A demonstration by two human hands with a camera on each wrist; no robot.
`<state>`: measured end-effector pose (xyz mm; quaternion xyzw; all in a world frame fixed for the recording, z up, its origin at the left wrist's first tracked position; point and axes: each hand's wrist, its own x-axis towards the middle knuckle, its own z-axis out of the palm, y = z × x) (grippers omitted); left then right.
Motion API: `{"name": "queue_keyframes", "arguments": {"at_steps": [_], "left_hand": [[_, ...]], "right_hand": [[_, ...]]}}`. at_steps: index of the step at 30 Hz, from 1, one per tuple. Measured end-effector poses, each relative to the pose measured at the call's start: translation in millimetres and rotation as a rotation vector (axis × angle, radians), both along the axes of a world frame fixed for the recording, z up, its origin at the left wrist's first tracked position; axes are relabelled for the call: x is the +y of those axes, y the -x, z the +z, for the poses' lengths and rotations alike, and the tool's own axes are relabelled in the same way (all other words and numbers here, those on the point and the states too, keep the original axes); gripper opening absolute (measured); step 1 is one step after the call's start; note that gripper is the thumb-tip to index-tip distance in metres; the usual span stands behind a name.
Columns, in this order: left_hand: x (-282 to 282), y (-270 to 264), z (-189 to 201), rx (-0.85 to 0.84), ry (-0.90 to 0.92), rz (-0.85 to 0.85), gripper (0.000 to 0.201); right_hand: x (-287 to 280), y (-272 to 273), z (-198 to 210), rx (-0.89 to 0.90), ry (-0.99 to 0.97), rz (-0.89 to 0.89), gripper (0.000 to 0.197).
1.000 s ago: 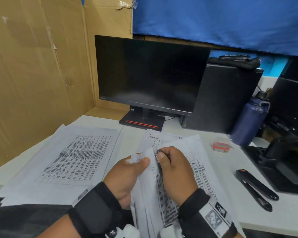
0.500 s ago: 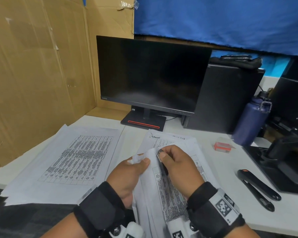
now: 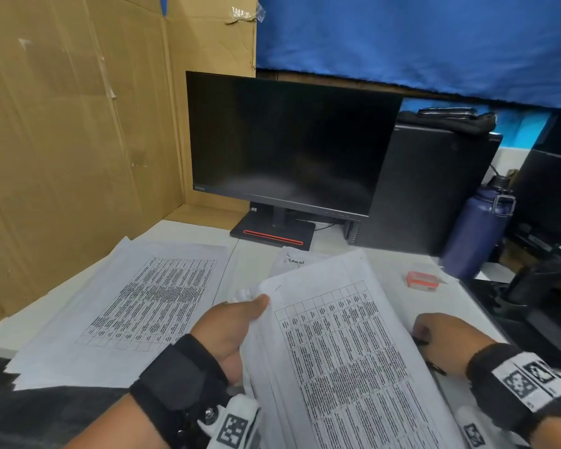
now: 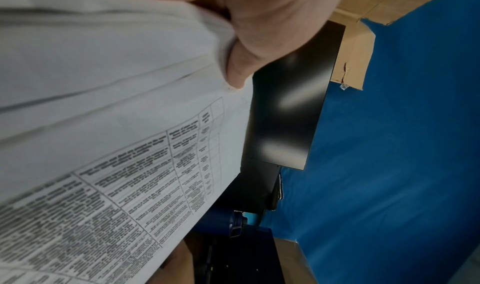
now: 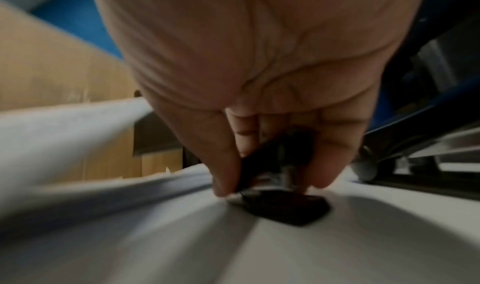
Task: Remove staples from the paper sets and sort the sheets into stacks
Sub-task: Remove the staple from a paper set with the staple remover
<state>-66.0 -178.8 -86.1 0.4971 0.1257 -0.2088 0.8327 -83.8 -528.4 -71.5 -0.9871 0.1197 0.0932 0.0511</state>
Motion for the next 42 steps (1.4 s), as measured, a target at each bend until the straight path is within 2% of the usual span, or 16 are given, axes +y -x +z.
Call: {"name": "queue_keyframes", "arguments": {"at_steps": [2,4,5,7,9,10,12,14,20,27,29,30,32,37,40,42], "left_hand": [[-2,3,1,-0.011,0.031,-0.021,0.035],[-3,5,4,-0.036,0.035,-0.031,0.036],[-4,7,7,-0.049,0.031,-0.024,0.035],[-6,9,12,-0.087,0.012,-0.007,0.033],[-10,15,18,-0.132,0.004,-0.026,0.032],[-12,18,22,-0.153,0.002,-0.04,0.031],[-15,24,28,-0.184,-0.009,-0.068,0.033],[-17,30,32,-0.222,0.001,-0.091,0.041],[-11,29,38,-0.287,0.053,-0.121,0.052],[-13,28,38,-0.344,-0.01,-0.134,0.053],[-14,26,37,-0.378,-0.074,-0.108,0.053],[-15,26,37,-0.399,-0.108,-0.091,0.055],[-17,26,37,-0.443,-0.151,-0.071,0.056],[-19,28,41,-0.512,-0.175,-0.035,0.04],[-16,29,43,-0.542,-0.177,-0.052,0.039],[-10,25,45,-0.58,-0.198,-0.018,0.044]], "right_hand": [[-3,-2,4,0.026,0.064,0.046,0.015],[1,-2,24,-0.037,0.083,0.03,0.011],[5,-1,37,-0.136,0.077,0.006,0.011],[25,6,60,-0.483,0.0,0.017,0.008],[64,22,77,-0.769,-0.143,0.152,0.012],[87,32,82,-0.811,-0.208,0.256,0.013],[127,44,85,-0.756,-0.275,0.469,0.012],[148,42,83,-0.685,-0.265,0.588,0.009],[155,30,83,-0.685,-0.138,0.709,0.013],[166,27,80,-0.685,0.099,0.588,0.014],[173,26,76,-0.661,0.076,0.527,0.016],[175,25,76,-0.613,0.01,0.484,0.017],[179,24,78,-0.525,-0.268,0.372,0.018],[187,22,84,-0.401,-0.737,0.134,0.035],[189,22,85,-0.215,-1.222,-0.137,0.03],[186,22,86,-0.139,-1.377,-0.22,0.023]]}}
